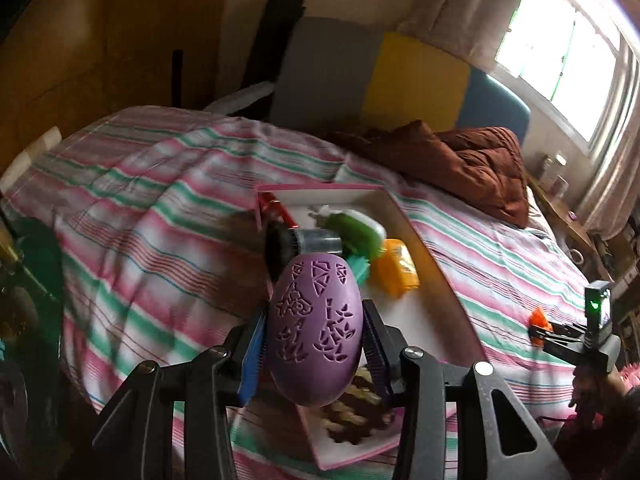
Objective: Organize rigid objects
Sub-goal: 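Carry the lavender toy into the tray and open the left tool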
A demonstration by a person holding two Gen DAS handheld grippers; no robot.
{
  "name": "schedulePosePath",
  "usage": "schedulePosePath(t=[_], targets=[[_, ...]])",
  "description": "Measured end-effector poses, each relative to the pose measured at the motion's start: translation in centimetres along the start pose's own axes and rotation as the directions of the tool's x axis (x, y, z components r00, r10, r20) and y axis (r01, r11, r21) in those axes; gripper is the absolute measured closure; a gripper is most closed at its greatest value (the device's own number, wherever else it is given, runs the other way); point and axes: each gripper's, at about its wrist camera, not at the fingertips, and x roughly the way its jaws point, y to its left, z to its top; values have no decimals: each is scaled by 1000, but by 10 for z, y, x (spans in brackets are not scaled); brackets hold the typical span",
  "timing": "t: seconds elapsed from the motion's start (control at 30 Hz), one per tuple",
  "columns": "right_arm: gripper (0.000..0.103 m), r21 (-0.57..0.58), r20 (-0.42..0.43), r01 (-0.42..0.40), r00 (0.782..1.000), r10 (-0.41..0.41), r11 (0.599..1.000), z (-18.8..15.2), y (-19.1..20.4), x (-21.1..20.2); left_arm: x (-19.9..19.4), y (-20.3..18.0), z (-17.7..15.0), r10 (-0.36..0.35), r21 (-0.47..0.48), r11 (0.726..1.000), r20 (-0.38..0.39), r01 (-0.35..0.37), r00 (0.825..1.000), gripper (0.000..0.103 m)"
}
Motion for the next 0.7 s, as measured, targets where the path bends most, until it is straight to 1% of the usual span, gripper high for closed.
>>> schedulePosePath(t=[0.07,0.17,0.27,0.37,0.47,0.6,0.63,0.7], targets=[[61,0,0,0,1000,0,1000,0,0,0,3,0,0,-13,-8,1000,-7,13,1000,59],[61,0,0,-1,1000,1,1000,0,0,0,11,-5,1,-50,-18,999,-33,50,998,59],[61,0,0,0,1000,0,1000,0,0,0,14,-16,1,-67,5,998,-41,67,997,59],[61,-3,0,1,1000,-1,1000,0,0,0,21,-28,-1,-97,24,995,-67,99,993,59],[61,-6,1,4,1000,-4,1000,0,0,0,30,-38,3,-127,29,991,-96,130,987,59],[61,-13,2,10,1000,-10,1000,1,2,0,43,-55,9,-138,82,985,-121,149,983,59],[61,-14,2,11,1000,-11,1000,1,2,0,50,-59,10,-143,96,983,-147,158,979,59],[61,-19,3,15,1000,-15,1000,1,3,0,62,-61,9,-156,77,982,-186,173,970,59]])
